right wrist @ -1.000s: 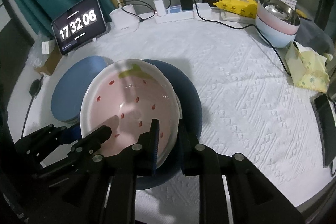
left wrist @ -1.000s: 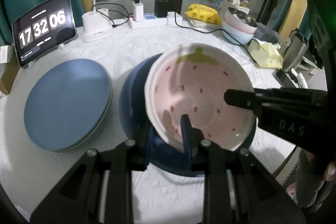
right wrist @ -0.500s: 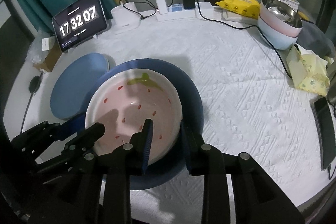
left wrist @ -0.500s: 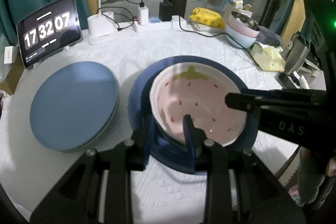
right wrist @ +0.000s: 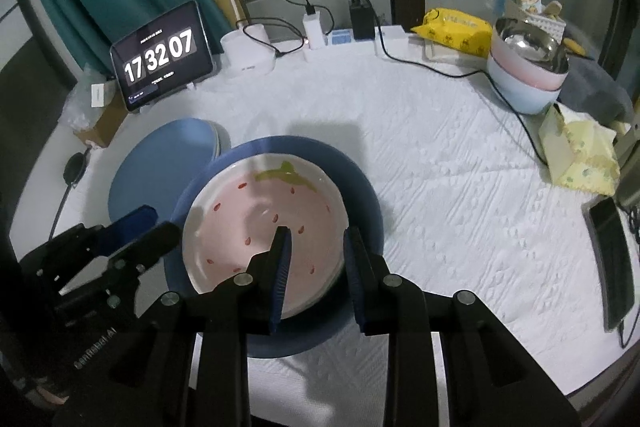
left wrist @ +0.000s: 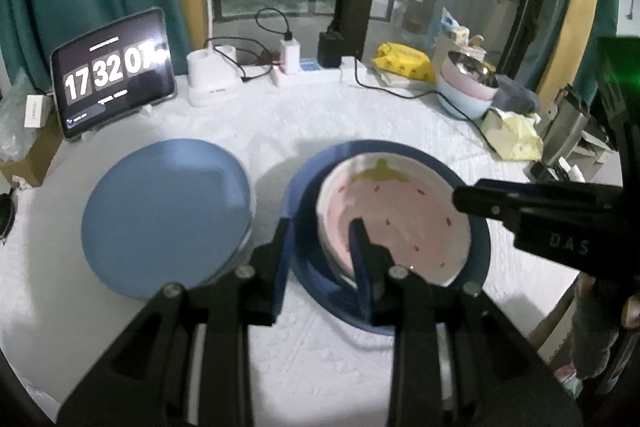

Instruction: Organize plates and bowls

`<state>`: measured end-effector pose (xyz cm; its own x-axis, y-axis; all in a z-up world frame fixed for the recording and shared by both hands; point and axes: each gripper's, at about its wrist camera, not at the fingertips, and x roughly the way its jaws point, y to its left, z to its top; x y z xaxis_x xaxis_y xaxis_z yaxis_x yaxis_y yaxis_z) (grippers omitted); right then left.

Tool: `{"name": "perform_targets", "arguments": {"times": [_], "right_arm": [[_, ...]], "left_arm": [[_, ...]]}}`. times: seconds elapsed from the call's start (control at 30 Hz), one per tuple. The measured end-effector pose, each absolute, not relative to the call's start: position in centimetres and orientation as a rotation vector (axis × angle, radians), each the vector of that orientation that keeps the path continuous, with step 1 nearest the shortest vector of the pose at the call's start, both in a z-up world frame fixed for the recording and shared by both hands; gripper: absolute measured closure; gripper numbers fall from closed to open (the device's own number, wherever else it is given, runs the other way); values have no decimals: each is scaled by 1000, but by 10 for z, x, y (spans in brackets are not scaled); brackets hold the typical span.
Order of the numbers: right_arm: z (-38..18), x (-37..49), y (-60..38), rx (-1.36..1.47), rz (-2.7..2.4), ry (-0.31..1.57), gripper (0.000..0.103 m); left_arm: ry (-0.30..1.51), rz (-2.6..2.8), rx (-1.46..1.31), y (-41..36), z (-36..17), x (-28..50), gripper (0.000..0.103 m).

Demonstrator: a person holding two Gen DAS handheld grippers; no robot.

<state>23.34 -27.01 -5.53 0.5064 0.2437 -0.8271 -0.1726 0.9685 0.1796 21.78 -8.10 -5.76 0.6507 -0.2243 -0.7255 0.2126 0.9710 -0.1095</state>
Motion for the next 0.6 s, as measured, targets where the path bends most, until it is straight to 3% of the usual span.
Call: {"name": "perform_targets", "arguments": {"times": [0.2,0.27,0.6], "right_arm": [[-48,230,-282,81,235,948,73],[-47,228,-287,84,226,915,66],[-68,227,-319,180,192,915,65]], "left_arm": [[807,-234,-33,-67,-54,219,72],[808,-227,-38,-63,-56,220,72],[846,-229,-39,-59,-76,227,71]]}}
